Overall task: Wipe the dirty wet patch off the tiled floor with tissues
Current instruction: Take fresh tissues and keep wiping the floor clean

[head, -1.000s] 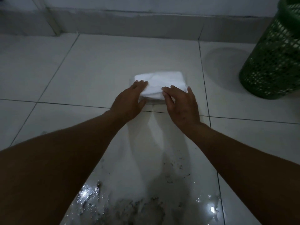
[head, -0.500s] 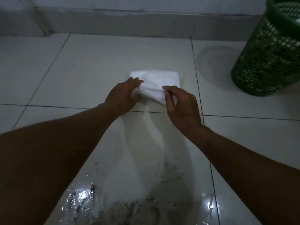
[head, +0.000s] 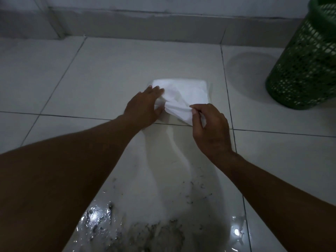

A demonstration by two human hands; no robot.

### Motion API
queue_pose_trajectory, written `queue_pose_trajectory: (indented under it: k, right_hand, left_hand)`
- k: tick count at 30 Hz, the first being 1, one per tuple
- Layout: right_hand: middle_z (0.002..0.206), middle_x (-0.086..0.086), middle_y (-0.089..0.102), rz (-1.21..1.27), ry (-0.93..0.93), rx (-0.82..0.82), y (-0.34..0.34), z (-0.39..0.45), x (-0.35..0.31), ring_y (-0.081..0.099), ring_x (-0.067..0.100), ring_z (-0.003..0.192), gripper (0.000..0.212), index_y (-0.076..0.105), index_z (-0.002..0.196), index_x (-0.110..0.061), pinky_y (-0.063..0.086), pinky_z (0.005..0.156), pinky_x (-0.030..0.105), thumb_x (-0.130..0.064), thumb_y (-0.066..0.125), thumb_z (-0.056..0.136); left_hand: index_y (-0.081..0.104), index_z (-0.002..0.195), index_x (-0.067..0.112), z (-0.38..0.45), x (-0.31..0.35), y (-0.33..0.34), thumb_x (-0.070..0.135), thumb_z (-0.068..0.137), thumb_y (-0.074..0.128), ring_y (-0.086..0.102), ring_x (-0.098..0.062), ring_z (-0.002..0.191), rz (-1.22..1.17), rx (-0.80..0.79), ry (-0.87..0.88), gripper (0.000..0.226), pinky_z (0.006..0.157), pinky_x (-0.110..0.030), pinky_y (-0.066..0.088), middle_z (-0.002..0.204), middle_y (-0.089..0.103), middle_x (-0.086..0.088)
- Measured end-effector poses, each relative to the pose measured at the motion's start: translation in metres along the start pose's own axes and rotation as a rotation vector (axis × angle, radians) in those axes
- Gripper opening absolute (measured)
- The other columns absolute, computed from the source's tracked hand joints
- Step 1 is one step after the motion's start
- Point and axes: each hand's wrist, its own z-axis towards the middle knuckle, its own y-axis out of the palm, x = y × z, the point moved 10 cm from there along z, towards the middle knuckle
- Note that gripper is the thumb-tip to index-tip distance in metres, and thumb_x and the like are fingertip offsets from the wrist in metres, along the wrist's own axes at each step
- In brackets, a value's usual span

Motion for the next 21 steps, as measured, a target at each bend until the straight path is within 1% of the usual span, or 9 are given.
queue_pose_trajectory:
  k: [4,7,9,12,14,15,17,19,21]
  right_hand:
    - [0.097,0.0,0.069,0.105,0.078,-0.009,-0.004,0.001,0.0,0.063,0.013,0.088,0.014,0.068,0.102,-0.011,0.053,0.078,0.031,-0.011,0.056,0.095]
    - [0.089,-0.004,0.07,0.159,0.178,-0.191,0.014,-0.004,0.0,0.062,0.006,0.082,0.012,0.069,0.095,-0.014,0.052,0.072,0.024,-0.014,0.057,0.093]
    - [0.085,-0.008,0.069,0.206,0.275,-0.257,0.022,-0.009,0.001,0.062,0.003,0.079,0.012,0.07,0.091,-0.018,0.052,0.07,0.023,-0.015,0.058,0.092]
    - [0.082,-0.014,0.068,0.281,0.411,-0.251,0.024,-0.005,0.003,0.062,0.0,0.079,0.015,0.069,0.087,-0.026,0.052,0.073,0.02,-0.017,0.058,0.093]
    - [0.083,-0.013,0.068,0.347,0.507,-0.274,0.031,-0.001,0.003,0.062,-0.001,0.079,0.016,0.07,0.086,-0.024,0.051,0.076,0.022,-0.017,0.058,0.093]
    - [0.084,-0.01,0.069,0.391,0.556,-0.287,0.037,0.0,0.002,0.062,0.002,0.08,0.016,0.071,0.086,-0.021,0.051,0.078,0.025,-0.017,0.058,0.093]
    - [0.086,-0.004,0.07,0.447,0.611,-0.304,0.048,0.0,-0.004,0.063,0.008,0.084,0.016,0.072,0.086,-0.017,0.052,0.079,0.029,-0.017,0.058,0.093]
    - [0.085,-0.008,0.07,0.43,0.572,-0.328,0.059,0.001,-0.017,0.062,0.004,0.081,0.016,0.071,0.085,-0.019,0.051,0.078,0.028,-0.017,0.057,0.093]
    - [0.083,-0.015,0.068,0.348,0.461,-0.363,0.071,0.0,-0.037,0.061,-0.001,0.079,0.016,0.071,0.087,-0.025,0.053,0.076,0.027,-0.021,0.057,0.092]
  left_hand:
    - [0.035,0.151,0.017,-0.001,0.002,0.002,0.029,0.096,0.057,0.023,-0.023,0.149,0.017,-0.012,0.009,0.061,0.117,-0.042,0.023,0.159,0.03,-0.004]
    - [0.027,0.154,0.016,-0.001,0.001,0.005,0.028,0.09,0.067,0.016,-0.022,0.15,0.031,-0.11,0.008,0.076,0.119,-0.043,0.016,0.162,0.022,-0.006]
    - [0.026,0.154,0.016,-0.004,-0.002,0.001,0.028,0.089,0.07,0.015,-0.022,0.151,-0.007,-0.105,-0.003,0.08,0.12,-0.044,0.016,0.162,0.021,-0.007]
    - [0.038,0.149,0.014,-0.018,-0.007,-0.021,0.023,0.092,0.067,0.032,-0.026,0.145,-0.155,0.11,-0.022,0.065,0.117,-0.045,0.029,0.155,0.036,-0.01]
    - [0.049,0.142,0.012,-0.033,-0.013,-0.04,0.018,0.091,0.066,0.047,-0.026,0.135,-0.2,0.256,-0.037,0.055,0.113,-0.038,0.036,0.146,0.05,-0.01]
    - [0.054,0.138,0.011,-0.041,-0.014,-0.046,0.012,0.088,0.066,0.053,-0.025,0.128,-0.224,0.286,-0.019,0.051,0.11,-0.034,0.04,0.14,0.056,-0.009]
    - [0.06,0.131,0.012,-0.055,-0.017,-0.051,0.001,0.083,0.064,0.062,-0.02,0.114,-0.336,0.235,-0.013,0.05,0.102,-0.026,0.047,0.129,0.063,-0.001]
    - [0.065,0.124,0.015,-0.069,-0.024,-0.044,-0.002,0.082,0.062,0.067,-0.015,0.104,-0.535,0.114,-0.128,0.045,0.094,-0.027,0.053,0.119,0.067,0.006]
    - [0.067,0.12,0.017,-0.089,-0.041,-0.03,0.003,0.086,0.063,0.068,-0.018,0.103,-0.801,0.022,-0.395,0.036,0.09,-0.034,0.056,0.113,0.071,0.001]
